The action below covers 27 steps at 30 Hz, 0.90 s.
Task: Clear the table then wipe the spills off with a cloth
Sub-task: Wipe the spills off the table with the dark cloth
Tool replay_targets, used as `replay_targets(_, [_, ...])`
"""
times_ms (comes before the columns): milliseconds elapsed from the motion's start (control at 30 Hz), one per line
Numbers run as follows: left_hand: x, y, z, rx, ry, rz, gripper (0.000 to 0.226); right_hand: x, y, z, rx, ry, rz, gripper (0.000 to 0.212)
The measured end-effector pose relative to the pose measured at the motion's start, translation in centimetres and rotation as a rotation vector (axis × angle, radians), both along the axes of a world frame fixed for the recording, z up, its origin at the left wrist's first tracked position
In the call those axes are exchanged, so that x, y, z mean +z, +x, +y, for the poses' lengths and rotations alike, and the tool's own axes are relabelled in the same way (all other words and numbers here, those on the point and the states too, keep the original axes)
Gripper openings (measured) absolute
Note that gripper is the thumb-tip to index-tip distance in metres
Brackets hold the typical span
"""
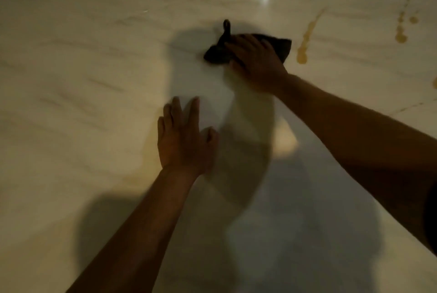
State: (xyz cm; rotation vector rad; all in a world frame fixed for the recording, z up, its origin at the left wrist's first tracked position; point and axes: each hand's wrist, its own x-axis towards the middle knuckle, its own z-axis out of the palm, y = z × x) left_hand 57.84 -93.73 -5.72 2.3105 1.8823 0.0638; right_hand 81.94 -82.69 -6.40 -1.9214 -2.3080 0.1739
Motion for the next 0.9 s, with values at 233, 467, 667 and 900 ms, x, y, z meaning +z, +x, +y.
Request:
replay_targets(233, [-0.1, 1.2, 4.0, 0.05, -0.01, -0.019, 0.072, -1.0, -2.9, -1.1, 0.07, 0.051, 0.036, 0.057])
replay_targets(467, [-0.1, 0.4, 7.5, 0.053, 0.019, -0.027, 0.069, -0.8, -1.1, 0.8, 0.274, 0.076, 0.01, 0.054])
replay_targets(667, [-0.3, 0.6, 10.8, 0.089, 0.027, 0.02, 0.08, -0.4, -2.1, 12.4, -0.306, 0.033, 0.047, 0.055])
replay_targets(900, [-0.4, 1.2, 14.3, 0.125, 0.009, -0.017, 0.089, -0.6, -7.5, 13.2, 0.16, 0.04, 0.035, 0.052])
